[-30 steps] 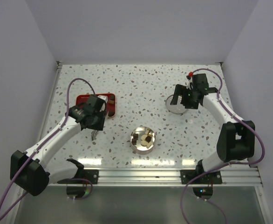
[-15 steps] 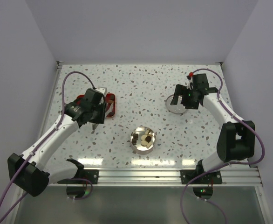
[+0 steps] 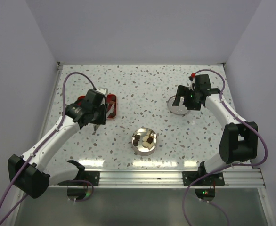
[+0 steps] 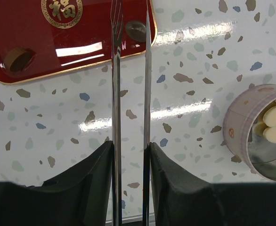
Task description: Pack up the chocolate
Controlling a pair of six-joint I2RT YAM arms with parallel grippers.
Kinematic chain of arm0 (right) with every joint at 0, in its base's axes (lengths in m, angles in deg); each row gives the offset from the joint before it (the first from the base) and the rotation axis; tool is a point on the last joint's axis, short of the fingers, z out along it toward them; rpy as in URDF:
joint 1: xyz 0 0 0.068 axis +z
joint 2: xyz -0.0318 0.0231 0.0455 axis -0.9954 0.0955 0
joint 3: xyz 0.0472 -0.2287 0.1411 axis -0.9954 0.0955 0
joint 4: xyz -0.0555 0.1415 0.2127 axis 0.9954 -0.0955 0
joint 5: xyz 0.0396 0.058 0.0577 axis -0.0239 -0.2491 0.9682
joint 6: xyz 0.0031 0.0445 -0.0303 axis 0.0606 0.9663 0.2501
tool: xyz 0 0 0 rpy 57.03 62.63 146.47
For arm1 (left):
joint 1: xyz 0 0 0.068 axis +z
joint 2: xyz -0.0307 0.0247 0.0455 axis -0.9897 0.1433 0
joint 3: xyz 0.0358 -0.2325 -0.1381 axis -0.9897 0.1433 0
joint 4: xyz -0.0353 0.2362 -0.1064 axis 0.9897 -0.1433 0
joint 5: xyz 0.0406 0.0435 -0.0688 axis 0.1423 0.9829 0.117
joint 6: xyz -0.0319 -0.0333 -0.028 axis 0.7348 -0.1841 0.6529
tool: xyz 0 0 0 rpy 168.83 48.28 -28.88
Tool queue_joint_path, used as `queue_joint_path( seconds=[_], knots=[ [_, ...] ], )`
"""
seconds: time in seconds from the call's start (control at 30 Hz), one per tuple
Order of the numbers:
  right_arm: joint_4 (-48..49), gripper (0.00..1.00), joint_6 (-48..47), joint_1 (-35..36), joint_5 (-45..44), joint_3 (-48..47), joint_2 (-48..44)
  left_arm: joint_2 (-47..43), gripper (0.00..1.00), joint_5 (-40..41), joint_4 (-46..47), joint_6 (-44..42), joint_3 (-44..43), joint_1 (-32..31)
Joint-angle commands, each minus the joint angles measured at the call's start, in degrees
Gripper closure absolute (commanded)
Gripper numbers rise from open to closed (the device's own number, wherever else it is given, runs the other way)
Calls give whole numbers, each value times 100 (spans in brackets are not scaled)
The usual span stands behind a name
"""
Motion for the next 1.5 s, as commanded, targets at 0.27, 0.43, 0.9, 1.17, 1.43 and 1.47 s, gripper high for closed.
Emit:
queue_joint_path(
  seconds=[0.27, 0.43, 0.9, 1.17, 1.43, 1.47],
  knots=[
    [-89, 3, -69, -26, 95, -47, -185, -142, 59, -64, 208, 205, 290, -31],
    [-98, 3, -77, -18, 95, -21, -202, -177, 59, -117, 278, 196, 378, -31],
    [-89, 3, -77, -9, 95, -12, -202, -115, 58, -196, 375, 196, 492, -31],
    [-115, 3, -95, -18, 87, 5, -194, -133, 58, -161, 401, 214, 580, -31],
    [-107, 3, -86, -18, 95, 5, -220, -45, 58, -205, 656, 223, 712, -31],
    [-124, 3, -95, -18, 95, 5, -220, -10, 59, -214, 656, 214, 695, -31]
  ],
)
